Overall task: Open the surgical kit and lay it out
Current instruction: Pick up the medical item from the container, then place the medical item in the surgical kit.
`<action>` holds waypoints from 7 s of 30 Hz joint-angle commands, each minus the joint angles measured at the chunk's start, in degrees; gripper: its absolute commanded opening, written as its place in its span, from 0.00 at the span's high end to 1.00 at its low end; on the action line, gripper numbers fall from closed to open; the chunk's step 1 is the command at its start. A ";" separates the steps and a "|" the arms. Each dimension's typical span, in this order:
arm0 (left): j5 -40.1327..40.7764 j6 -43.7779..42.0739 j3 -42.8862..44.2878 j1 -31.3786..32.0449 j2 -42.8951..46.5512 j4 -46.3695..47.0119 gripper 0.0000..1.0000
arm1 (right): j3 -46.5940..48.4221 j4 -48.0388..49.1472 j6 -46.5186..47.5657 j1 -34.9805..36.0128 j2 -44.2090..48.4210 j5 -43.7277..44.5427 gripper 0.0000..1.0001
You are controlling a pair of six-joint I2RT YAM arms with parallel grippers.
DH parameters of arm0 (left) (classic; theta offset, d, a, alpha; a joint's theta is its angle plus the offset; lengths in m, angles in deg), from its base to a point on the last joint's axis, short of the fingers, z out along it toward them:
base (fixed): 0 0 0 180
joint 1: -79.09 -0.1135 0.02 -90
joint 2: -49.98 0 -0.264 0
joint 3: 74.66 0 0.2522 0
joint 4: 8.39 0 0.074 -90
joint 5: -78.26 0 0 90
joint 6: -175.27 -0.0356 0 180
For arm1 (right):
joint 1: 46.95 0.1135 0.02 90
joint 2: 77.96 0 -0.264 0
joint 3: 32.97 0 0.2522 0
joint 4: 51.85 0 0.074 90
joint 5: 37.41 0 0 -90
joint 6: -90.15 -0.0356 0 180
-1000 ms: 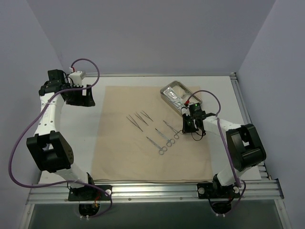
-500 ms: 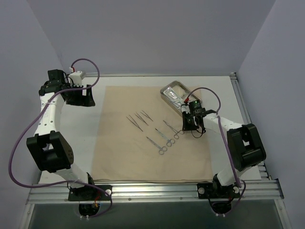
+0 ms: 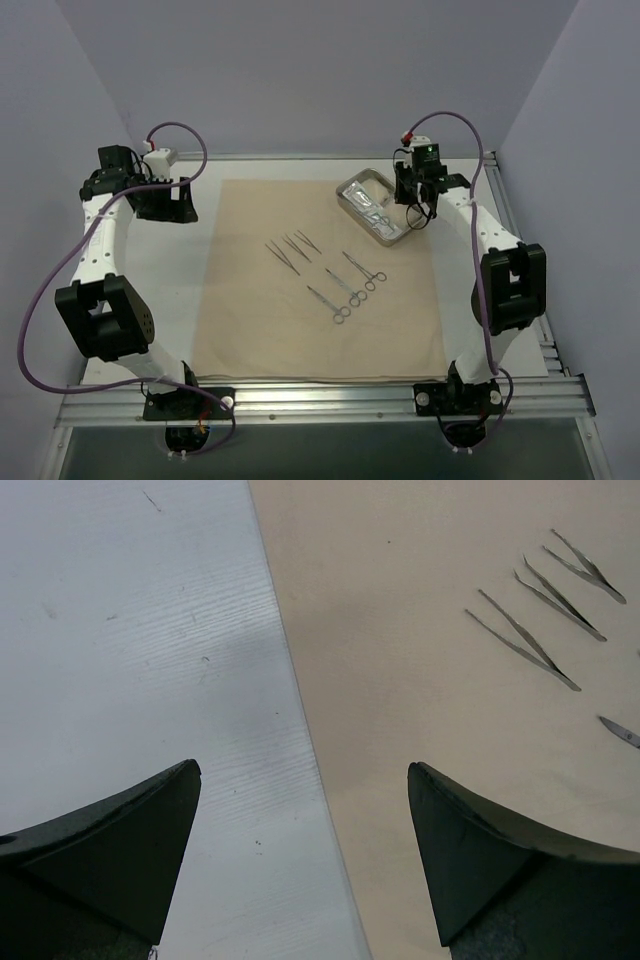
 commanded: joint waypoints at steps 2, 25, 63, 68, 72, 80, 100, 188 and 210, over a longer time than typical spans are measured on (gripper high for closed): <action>0.58 -1.24 0.92 -0.34 2.41 0.09 0.06 | 6.64 -4.92 3.75 -1.41 -8.24 3.79 0.81; 1.99 0.08 4.09 -0.34 -3.21 -0.35 0.06 | 11.05 -3.95 4.20 -1.33 -21.17 -1.32 0.79; 1.29 -0.18 3.65 -0.34 -2.42 -0.35 0.06 | 12.20 -4.39 7.36 -0.36 -12.04 -0.17 1.00; 1.29 -0.27 3.65 -0.34 -2.07 -0.35 0.06 | 12.37 -4.74 7.89 -0.45 -11.77 0.79 1.00; 1.37 -0.36 3.56 -0.34 -1.81 -0.43 0.06 | 11.67 -2.82 7.01 -0.36 -10.37 0.27 1.00; 1.11 -0.27 3.38 -0.34 -1.46 -0.43 0.06 | 4.48 5.88 -0.89 -1.50 -2.03 -4.74 1.00; -0.03 -0.80 1.89 -0.34 0.57 -0.08 0.06 | -6.70 19.07 -15.31 -2.65 5.54 -17.57 1.00; -1.26 -3.35 -10.85 -0.34 16.21 3.08 0.06 | -49.95 25.93 -35.00 29.87 13.89 -20.48 1.00; -1.26 -3.52 -11.29 -0.34 15.86 3.61 0.06 | -45.64 15.83 -32.98 29.96 21.19 -13.27 0.82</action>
